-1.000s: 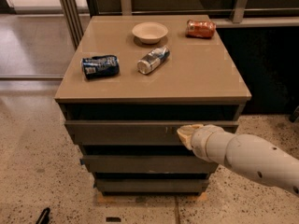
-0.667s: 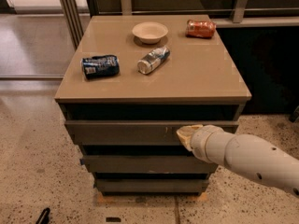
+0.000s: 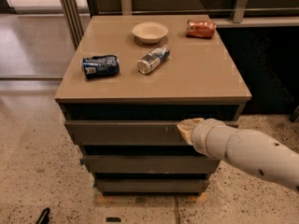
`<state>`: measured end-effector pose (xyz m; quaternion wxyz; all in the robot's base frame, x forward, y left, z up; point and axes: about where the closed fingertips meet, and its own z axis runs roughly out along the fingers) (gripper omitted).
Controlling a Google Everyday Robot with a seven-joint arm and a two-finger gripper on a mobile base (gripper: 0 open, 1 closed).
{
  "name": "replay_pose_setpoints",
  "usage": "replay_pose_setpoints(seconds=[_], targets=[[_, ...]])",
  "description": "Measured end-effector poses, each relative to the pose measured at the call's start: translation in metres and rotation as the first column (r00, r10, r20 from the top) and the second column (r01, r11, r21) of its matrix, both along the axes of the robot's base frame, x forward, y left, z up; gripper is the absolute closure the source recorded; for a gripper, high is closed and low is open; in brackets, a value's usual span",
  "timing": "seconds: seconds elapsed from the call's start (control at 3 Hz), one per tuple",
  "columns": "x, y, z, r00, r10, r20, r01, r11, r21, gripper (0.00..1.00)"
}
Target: Open top drawer
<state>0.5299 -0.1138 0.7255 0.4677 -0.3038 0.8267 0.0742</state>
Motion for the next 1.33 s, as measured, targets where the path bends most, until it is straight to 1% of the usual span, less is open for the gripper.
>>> replay_pose_setpoints(seconds=[0.33,0.67,1.0,1.33], targets=[[0.0,-0.002,-0.004,0.9994,-0.034,0.004,0.034,0.999,0.02,1.0],[0.003,-0.005,-0.019,0.9949,-0.101,0.009,0.1,0.994,0.051,1.0],[0.021,-0.008,-0.014,0.9813,-0.18,0.069,0.174,0.981,0.086,1.0],[0.037,-0.012,-0.004,0.9657,-0.23,0.122,0.216,0.97,0.112,1.0]])
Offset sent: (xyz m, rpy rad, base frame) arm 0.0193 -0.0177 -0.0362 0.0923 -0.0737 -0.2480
